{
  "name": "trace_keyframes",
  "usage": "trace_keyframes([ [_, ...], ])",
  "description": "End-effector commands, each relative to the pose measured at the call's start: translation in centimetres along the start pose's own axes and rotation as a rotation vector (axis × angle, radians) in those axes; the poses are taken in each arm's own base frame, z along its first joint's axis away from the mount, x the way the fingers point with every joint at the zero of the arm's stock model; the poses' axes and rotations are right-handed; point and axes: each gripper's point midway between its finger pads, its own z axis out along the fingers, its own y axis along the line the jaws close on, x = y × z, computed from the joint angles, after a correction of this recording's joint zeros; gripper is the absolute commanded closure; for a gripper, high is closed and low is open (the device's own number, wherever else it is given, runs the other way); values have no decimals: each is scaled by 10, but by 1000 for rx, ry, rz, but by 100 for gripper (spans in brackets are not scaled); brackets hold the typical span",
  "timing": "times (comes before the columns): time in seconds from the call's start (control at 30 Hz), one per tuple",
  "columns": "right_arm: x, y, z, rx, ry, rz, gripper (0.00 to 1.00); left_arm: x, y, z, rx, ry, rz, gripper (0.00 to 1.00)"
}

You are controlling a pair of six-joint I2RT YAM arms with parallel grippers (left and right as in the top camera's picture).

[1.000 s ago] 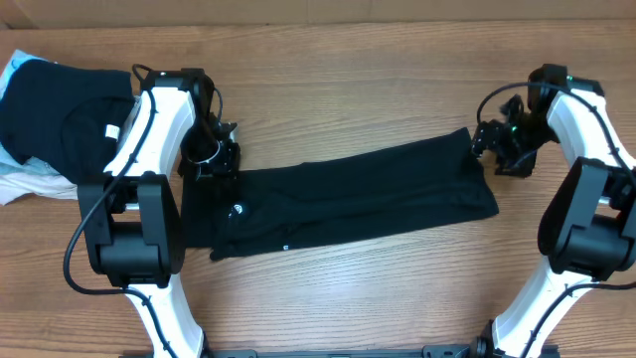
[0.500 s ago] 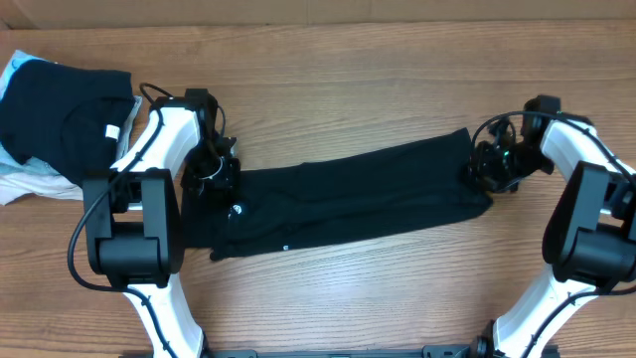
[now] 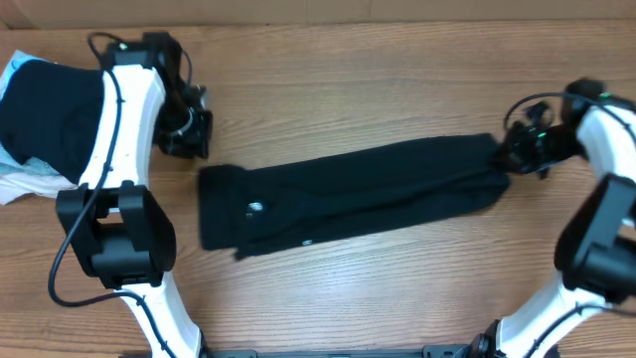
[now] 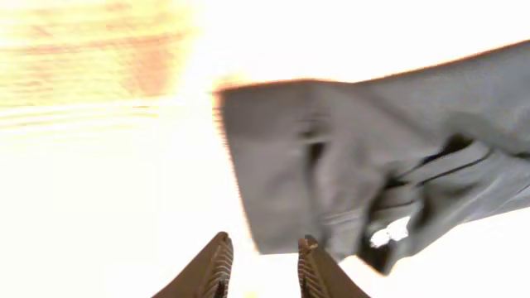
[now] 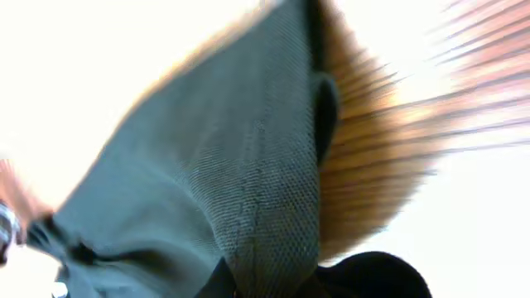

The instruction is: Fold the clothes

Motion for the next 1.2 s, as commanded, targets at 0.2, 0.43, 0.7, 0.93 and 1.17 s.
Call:
trace_keyframes([
  [0.2,8,36,-48,118,-132,-110,96,-26,-20,-33,109,-139,4,61],
  [0.43,40,89,-7,110,-46,-284,96,-26,-22,-33,120,-142,5,59],
  [0.7,102,118,55,159,77,-359,96,-22,-22,-32,121,-123,-9,30],
  [0.93,127,137,86,123,95,-461,83,-24,-22,-32,121,-132,-7,20],
  [1.17,117,150,68,108,55,-520,68,-16,-22,-18,125,-81,-22,12],
])
